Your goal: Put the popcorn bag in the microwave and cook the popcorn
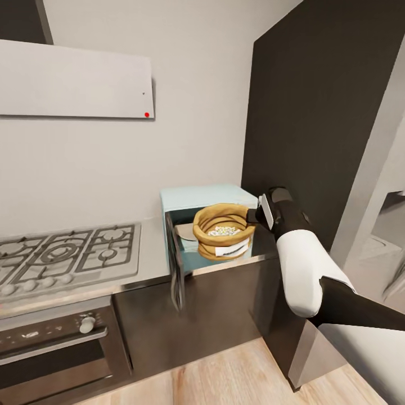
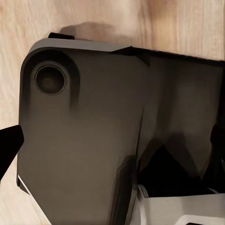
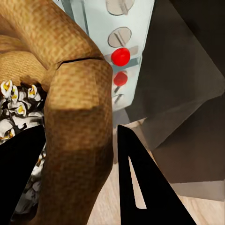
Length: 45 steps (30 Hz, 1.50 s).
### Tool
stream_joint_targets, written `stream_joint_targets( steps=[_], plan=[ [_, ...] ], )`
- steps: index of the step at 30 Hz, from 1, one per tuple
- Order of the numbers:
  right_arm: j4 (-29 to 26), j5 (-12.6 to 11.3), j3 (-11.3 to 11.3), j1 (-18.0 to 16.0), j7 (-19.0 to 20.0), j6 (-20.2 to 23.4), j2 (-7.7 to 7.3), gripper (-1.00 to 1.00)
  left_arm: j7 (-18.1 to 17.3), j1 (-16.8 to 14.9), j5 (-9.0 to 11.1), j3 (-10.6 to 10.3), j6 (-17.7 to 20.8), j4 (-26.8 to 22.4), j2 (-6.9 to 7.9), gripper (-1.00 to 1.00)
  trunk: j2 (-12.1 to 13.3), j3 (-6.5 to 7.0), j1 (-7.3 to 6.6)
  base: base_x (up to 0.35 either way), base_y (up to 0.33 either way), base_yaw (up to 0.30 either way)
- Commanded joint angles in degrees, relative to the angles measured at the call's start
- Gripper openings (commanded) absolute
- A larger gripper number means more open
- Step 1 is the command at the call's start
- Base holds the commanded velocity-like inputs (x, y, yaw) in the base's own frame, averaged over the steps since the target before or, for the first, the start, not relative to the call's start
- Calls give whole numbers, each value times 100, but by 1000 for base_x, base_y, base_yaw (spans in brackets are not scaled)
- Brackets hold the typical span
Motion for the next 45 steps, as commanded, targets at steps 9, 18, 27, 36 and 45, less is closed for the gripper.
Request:
stream_joint_targets(
  steps=[9, 18, 27, 36, 45],
  plan=[
    [8, 9, -26, -6, -3, 13, 8, -100, -1, -2, 46, 1, -16, 2, -1, 100, -5, -7, 2, 18, 0, 0],
    [86, -25, -56, 0, 149, 13, 8, -100, -1, -3, 46, 1, -16, 2, -2, 100, -5, -7, 2, 0, 0, 0],
    [324, -1, -57, 0, 391, 13, 8, -100, -1, -7, 46, 1, -16, 2, -1, 100, -5, -7, 2, 0, 0, 0],
    [346, 0, -50, 1, 392, 13, 8, -100, -1, -2, 46, 1, -16, 2, -2, 100, -5, -7, 2, 24, 0, 0],
    [513, 28, -48, 1, 359, 13, 8, -100, -1, -5, 46, 1, -16, 2, -1, 100, -5, -7, 2, 259, 0, 0]
  ],
)
